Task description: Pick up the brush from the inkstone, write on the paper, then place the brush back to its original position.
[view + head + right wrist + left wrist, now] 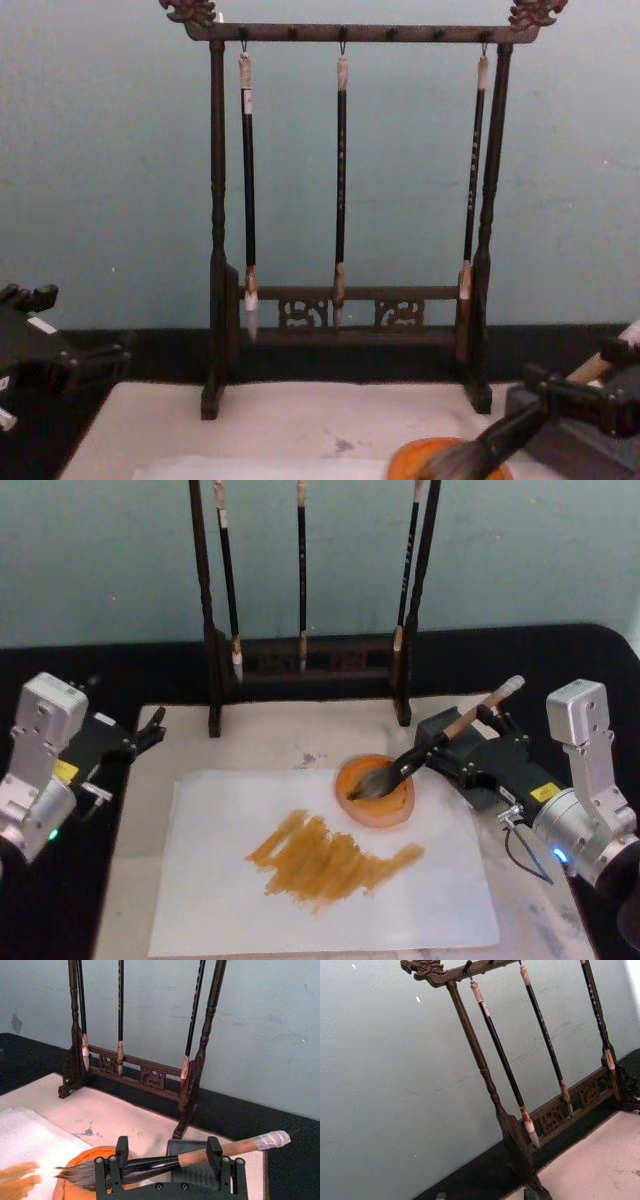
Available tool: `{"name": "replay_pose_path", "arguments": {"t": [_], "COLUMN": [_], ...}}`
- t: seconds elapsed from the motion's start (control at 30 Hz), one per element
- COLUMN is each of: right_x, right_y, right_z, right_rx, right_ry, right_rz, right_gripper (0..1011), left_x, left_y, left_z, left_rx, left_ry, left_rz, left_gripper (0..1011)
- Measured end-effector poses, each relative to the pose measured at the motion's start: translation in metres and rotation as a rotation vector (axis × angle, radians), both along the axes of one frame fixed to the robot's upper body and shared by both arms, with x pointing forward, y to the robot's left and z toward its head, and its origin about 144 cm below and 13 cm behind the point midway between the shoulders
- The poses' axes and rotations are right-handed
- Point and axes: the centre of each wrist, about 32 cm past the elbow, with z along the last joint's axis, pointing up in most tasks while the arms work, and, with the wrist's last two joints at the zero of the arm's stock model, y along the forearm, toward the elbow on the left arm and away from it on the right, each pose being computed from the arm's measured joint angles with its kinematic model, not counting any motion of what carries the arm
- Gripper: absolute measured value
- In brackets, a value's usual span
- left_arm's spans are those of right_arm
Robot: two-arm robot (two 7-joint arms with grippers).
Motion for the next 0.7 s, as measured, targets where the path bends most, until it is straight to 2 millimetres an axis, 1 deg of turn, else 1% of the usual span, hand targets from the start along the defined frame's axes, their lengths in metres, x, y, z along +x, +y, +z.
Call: {"name": "replay_pose_path", "arguments": {"t": [0.7], "right_x": [0.0000], "right_y": [0.0000], "right_z": [0.0000], "right_rx": [0.000], "right_ry": [0.000], "right_rz": [0.000], "right_gripper": [1000], "left_x": [0.0000], "left_y": [0.0000], "left_z": [0.0000], "left_rx": [0.000], "left_ry": [0.000], "left_rz": [0.000], "left_gripper": [1010]}}
